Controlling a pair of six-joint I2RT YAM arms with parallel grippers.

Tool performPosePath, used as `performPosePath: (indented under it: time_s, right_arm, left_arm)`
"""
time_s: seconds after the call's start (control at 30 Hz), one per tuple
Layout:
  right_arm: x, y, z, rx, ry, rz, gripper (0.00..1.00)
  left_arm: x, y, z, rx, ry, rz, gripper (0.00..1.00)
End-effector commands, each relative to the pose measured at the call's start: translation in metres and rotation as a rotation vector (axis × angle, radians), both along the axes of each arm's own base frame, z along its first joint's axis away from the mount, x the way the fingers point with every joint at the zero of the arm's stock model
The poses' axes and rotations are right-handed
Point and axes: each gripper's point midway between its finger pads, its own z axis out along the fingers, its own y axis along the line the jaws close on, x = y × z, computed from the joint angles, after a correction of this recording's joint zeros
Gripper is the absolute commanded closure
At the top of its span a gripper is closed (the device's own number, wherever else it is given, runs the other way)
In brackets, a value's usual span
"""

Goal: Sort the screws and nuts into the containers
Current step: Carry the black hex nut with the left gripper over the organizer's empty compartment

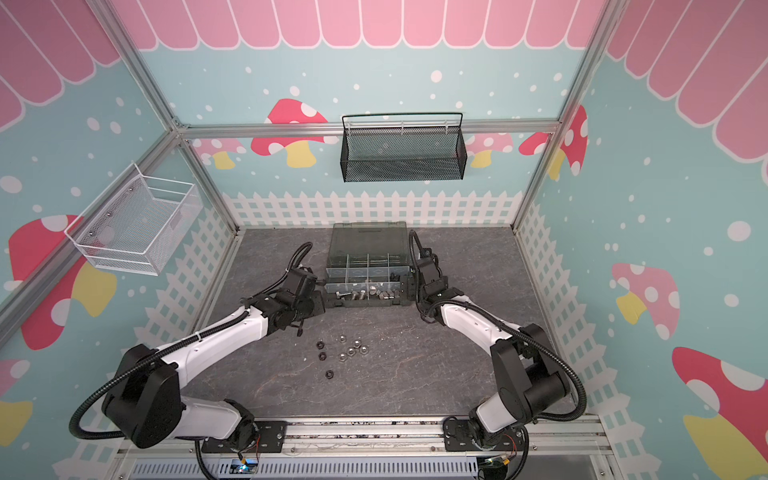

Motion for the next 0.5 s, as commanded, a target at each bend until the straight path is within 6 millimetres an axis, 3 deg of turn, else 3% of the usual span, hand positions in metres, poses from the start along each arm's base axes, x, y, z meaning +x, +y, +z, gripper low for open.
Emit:
performPosePath:
  time_s: [0.0, 0.3, 0.47]
  right_arm:
    - [-0.004, -0.004, 0.005, 0.023, -0.013, -0.019, 0.02]
    - [-0.007, -0.003, 0.004, 0.04, -0.012, -0.018, 0.02]
    - [-0.008, -0.002, 0.005, 0.045, -0.012, -0.013, 0.02]
  left_arm:
    - [0.032, -0.009, 0.016, -0.01, -0.071, -0.031, 0.98]
    - [0.087, -0.026, 0.008, -0.054, -0.073, -0.058, 0.98]
    - [0.11, -0.041, -0.007, -0.067, -0.046, -0.077, 0.97]
